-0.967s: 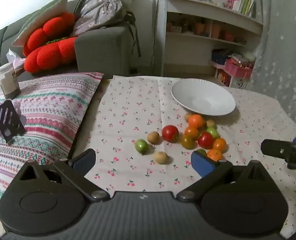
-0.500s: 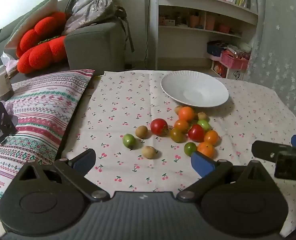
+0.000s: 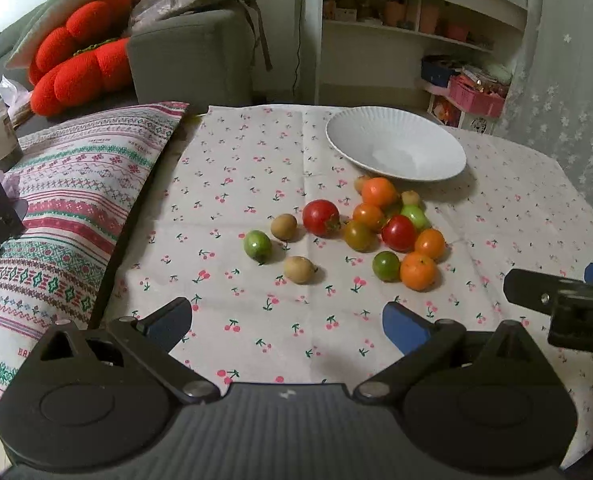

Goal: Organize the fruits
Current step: 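Move both tools toward the cluster of fruits below the white plate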

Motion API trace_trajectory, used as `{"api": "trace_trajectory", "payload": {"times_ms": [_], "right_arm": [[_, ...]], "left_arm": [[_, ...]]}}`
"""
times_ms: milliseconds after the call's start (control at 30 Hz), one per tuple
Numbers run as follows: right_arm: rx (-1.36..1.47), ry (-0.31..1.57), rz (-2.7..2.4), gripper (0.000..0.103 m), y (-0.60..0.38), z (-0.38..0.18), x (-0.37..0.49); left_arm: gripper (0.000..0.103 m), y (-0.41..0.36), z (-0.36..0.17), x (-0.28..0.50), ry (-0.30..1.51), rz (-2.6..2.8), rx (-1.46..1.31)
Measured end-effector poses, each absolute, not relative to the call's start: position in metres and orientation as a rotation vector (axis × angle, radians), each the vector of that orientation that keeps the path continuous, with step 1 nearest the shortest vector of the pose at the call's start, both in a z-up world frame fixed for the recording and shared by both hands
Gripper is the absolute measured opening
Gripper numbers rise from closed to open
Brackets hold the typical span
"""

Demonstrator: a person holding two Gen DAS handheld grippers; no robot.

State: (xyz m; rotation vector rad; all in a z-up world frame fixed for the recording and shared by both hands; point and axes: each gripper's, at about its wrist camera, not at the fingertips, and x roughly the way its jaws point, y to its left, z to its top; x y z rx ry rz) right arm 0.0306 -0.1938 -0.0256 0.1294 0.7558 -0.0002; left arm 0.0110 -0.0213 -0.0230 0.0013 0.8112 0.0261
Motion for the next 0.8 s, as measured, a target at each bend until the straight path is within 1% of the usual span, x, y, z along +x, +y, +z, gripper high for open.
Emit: {"api": "trace_trajectory", "payload": {"times_ms": [133, 300, 433, 800], "right_arm": [[0.126, 0.765, -0.008, 0.103, -0.194, -0.028, 0.032], [0.118, 0.787, -0.017, 0.103, -0.193, -0.030, 0.037], [0.125, 0.804, -0.025, 0.103, -0.194, -0.032, 0.044], [0.110, 0.800, -0.045, 0.103, -0.201, -0.023, 0.073]], "left_arm": [[0.080, -0.022, -0.026, 0.013, 0.813, 0.042, 0.011], [0.080, -0.022, -0.034, 0.019, 0.875, 0.023, -0.017], [0.080, -0.021, -0.036, 0.024, 0.887, 0.031, -0.013], [0.080, 0.009, -0.036, 0.058, 0.951, 0.054, -0.104]]}}
